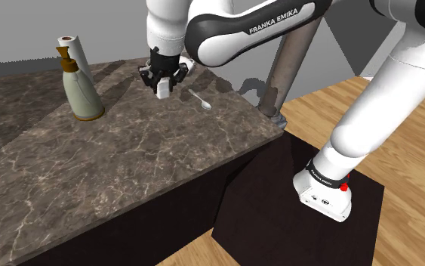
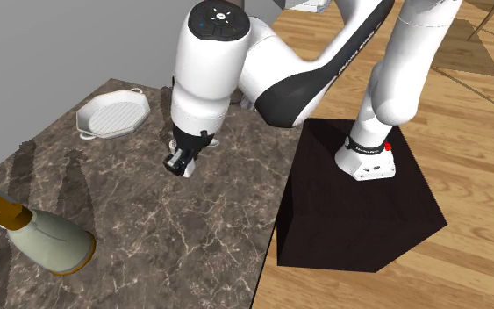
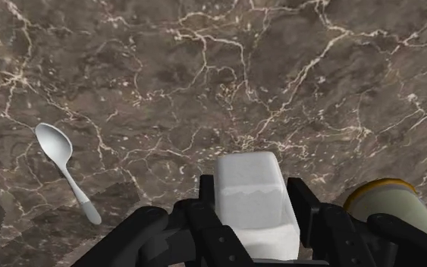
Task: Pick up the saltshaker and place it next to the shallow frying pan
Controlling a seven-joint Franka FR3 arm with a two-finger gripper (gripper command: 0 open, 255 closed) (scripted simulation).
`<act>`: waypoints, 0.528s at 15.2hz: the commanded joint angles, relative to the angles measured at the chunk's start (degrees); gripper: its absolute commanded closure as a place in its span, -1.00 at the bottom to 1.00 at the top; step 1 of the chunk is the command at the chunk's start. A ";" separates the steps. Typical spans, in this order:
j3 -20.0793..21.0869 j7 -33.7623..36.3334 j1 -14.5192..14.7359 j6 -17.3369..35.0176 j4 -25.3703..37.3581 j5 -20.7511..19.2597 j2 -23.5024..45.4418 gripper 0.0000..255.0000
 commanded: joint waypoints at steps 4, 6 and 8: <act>-2.15 -4.47 -2.30 0.20 2.87 -0.83 2.52 1.00; -3.21 -6.41 -3.28 0.37 4.48 -1.56 4.20 1.00; -4.24 -8.29 -4.15 0.38 6.38 -2.34 6.06 1.00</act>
